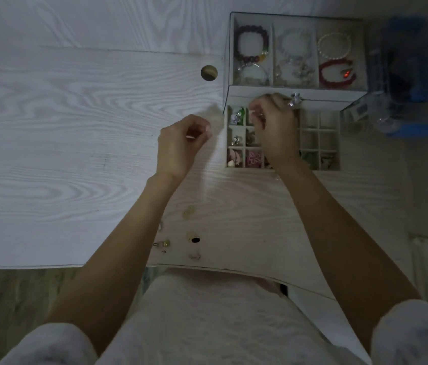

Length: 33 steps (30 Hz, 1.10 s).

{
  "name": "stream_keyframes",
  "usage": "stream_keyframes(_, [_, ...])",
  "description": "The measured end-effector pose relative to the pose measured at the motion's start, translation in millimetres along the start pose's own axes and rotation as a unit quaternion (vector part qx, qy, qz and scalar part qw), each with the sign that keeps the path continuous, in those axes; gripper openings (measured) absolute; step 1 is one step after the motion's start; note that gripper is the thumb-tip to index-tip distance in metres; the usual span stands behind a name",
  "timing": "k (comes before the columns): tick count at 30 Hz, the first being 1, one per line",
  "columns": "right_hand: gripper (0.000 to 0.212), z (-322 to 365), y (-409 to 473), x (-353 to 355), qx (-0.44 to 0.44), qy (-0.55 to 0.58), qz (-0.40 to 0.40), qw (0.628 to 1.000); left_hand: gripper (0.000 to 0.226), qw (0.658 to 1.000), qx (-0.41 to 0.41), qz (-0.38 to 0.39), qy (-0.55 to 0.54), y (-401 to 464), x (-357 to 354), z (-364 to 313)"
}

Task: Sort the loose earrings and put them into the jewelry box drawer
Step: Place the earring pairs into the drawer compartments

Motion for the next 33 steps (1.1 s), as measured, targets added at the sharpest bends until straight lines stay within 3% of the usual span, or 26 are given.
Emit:
stream_keyframes(3, [0.01,-5,-1,-9,0.018,-0.05,0.038,0.998,0.006,1.0,-0.025,0.003,-0.002,12,-16,-17])
stream_keyframes(6, [0.011,-7,-8,-6,0.04,-0.053,0.026,0.997,0.011,0.998,-0.062,0.002,0.01,25,-36,-35])
stream_keyframes(12, [0.02,-26,-35,5,0.015,-0.106,0.022,0.994,0.012,0.978,-0.172,-0.025,0.115,30,-67,-62])
stream_keyframes(21, [0.022,-20,-46,11,0.013,-0.115,0.028,0.993,0.019,0.967,-0.199,-0.02,0.16,25,-69,-54])
stream_keyframes(27, [0.022,-21,-46,11,0.011,-0.118,0.033,0.992,0.019,0.902,-0.28,-0.027,0.329,13,-73,-48])
stream_keyframes(33, [0.024,-20,-47,12,0.007,-0.11,0.034,0.993,0.02,0.889,-0.26,-0.028,0.377,12,-77,-49])
Point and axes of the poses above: each hand's wrist, its own y-axis towards the middle knuckle, its own x-axis out of the back of the hand, z = x × y, the point moved 6 cm from there along y, towards the middle knuckle, and after that the axes turned 4 degrees about y, right-handed, at the moved point
